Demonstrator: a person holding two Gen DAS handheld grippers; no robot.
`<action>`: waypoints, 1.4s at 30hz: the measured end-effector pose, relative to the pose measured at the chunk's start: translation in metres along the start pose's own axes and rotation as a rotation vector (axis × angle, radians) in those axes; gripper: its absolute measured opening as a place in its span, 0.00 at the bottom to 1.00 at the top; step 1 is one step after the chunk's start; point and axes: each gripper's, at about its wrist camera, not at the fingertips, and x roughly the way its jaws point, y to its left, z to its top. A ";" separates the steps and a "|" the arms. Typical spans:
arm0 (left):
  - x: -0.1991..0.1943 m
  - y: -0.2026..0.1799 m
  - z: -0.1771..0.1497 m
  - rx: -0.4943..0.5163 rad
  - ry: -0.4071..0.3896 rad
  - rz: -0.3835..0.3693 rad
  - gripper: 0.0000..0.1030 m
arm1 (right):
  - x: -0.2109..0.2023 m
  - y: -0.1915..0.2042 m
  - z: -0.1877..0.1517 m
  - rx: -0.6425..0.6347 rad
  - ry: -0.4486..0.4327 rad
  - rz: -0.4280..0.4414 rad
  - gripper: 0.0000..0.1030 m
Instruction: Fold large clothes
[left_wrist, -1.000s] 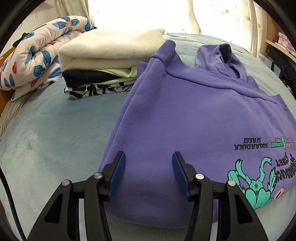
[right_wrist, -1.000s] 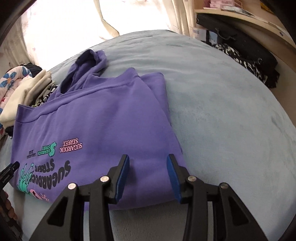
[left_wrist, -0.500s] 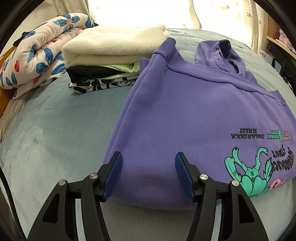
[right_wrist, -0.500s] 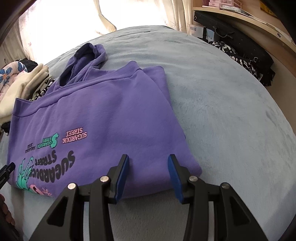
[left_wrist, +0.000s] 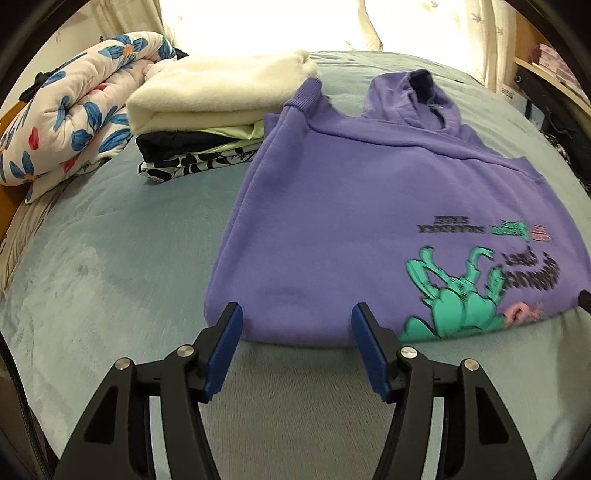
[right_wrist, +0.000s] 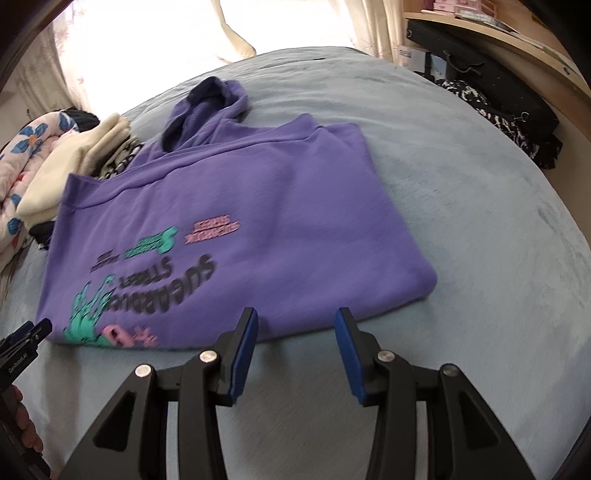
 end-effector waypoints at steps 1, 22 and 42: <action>-0.004 0.000 -0.001 0.003 -0.003 -0.004 0.58 | -0.003 0.004 -0.002 -0.006 0.001 0.009 0.42; -0.071 -0.004 0.130 0.105 -0.068 -0.159 0.59 | -0.065 0.059 0.097 -0.130 -0.087 0.122 0.42; 0.175 -0.085 0.365 0.080 0.159 -0.128 0.59 | 0.141 0.031 0.354 0.053 0.058 0.164 0.42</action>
